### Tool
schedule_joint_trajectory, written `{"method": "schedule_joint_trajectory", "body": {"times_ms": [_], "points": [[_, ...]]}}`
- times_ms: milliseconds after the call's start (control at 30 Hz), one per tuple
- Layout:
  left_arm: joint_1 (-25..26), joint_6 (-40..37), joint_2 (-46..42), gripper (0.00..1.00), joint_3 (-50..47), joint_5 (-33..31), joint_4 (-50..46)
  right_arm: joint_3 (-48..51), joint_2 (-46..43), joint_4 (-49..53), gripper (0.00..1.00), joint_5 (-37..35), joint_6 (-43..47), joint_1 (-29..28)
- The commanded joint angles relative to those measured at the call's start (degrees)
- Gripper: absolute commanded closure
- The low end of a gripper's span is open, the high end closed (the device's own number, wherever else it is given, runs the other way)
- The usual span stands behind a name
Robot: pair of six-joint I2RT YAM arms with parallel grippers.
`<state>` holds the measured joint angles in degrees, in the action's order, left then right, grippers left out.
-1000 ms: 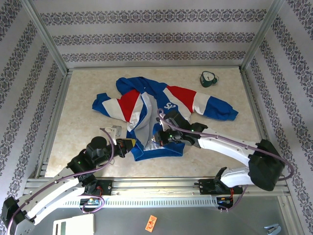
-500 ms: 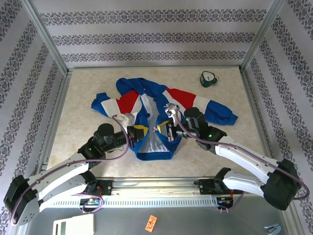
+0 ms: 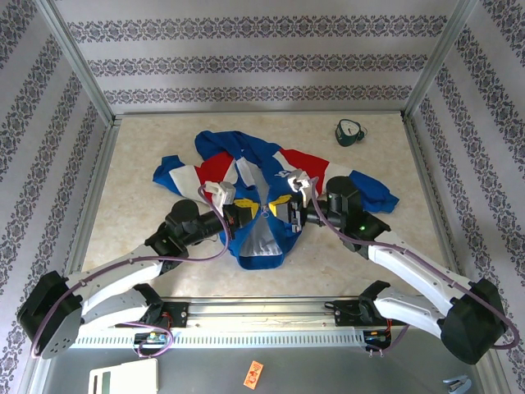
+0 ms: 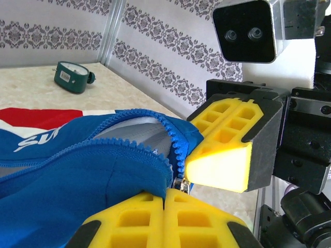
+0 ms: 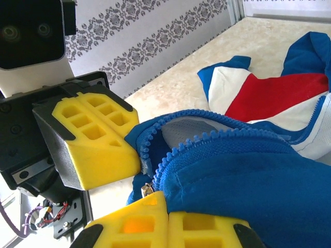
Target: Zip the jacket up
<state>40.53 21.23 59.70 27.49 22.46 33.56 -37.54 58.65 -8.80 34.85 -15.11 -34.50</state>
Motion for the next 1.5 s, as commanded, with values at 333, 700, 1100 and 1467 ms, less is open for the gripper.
{"method": "schedule_joint_trajectory", "body": {"times_ms": [333,700,1100,1467], "points": [[0.60,-1.24,0.99,1.00,1.78,1.17,8.11,-0.08,0.39,-5.69,1.00,5.40,-2.68,1.81],[0.62,-0.42,-0.16,1.00,0.40,1.09,9.24,-0.08,0.83,-6.23,1.00,4.91,-3.86,2.10],[0.64,0.55,0.06,1.00,-0.79,0.75,10.54,0.19,0.89,-7.29,1.00,5.18,-4.84,2.16],[0.60,1.79,1.23,1.00,-1.68,1.66,12.22,-0.03,0.59,-7.45,1.00,5.13,-5.36,2.09]]}}
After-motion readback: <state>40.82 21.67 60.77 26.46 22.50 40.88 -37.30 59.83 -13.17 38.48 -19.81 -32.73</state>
